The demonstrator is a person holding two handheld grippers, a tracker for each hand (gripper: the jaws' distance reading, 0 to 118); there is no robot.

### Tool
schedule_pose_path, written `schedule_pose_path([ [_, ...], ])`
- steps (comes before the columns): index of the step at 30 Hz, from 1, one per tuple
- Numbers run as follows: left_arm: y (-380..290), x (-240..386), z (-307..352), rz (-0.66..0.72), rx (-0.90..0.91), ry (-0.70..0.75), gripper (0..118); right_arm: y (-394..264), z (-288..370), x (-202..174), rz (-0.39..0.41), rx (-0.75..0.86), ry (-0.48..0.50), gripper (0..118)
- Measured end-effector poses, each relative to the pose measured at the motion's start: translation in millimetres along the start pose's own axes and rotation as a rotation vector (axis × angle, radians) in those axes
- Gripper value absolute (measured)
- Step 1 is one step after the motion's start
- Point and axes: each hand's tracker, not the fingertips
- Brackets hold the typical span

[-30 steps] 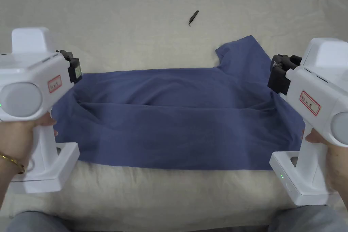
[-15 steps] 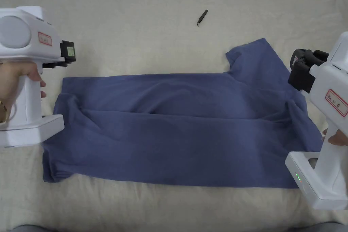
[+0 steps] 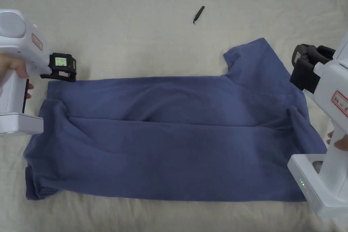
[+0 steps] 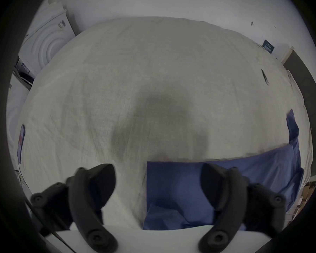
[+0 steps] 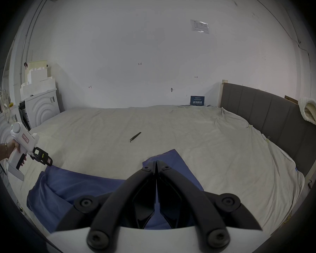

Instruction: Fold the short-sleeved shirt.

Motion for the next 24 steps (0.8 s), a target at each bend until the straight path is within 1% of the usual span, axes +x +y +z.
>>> schedule_pose_path([
  [1, 1.8, -1.0, -3.8, 0.005, -0.006, 0.000, 80, -2.2, -1.6, 0.8, 0.001, -0.009, -0.003, 1],
  [2, 0.0, -2.1, -6.5, 0.011, -0.015, -0.004, 62, -4.5, -3.3, 1.9, -0.002, -0.015, -0.004, 1],
  [3, 0.0, -1.6, -9.7, 0.009, -0.017, -0.011, 46, -6.6, -5.2, 3.1, -0.005, -0.025, -0.009, 1],
  [4, -0.2, -0.3, -12.0, 0.005, -0.020, -0.011, 36, -8.4, -6.1, 4.2, -0.010, -0.030, -0.012, 1],
  [5, -0.4, 1.4, -14.2, -0.004, -0.021, -0.007, 27, -9.3, -7.4, 5.5, -0.014, -0.035, -0.014, 1],
  [7, -4.1, 4.4, -19.0, -0.017, -0.021, -0.012, 19, -10.6, -12.2, 9.2, -0.030, -0.043, -0.021, 1],
  [8, -4.6, 5.5, -21.6, -0.018, -0.028, -0.016, 17, -11.0, -14.0, 10.9, -0.040, -0.047, -0.024, 1],
  [10, -5.5, 9.4, -24.0, -0.027, -0.021, -0.003, 2, -11.2, -16.1, 13.4, -0.057, -0.050, -0.032, 1],
  [14, -8.5, 19.2, -15.8, -0.032, -0.006, 0.016, 0, -9.6, -21.8, 13.5, -0.041, -0.057, -0.040, 1],
  [16, -11.8, 22.5, -11.4, -0.041, 0.007, 0.026, 0, -7.7, -23.6, 13.3, -0.040, -0.061, -0.028, 1],
  [24, -35.0, 24.3, 40.2, -0.045, 0.198, -0.031, 0, 1.8, -25.5, 12.7, -0.019, -0.050, -0.020, 1],
])
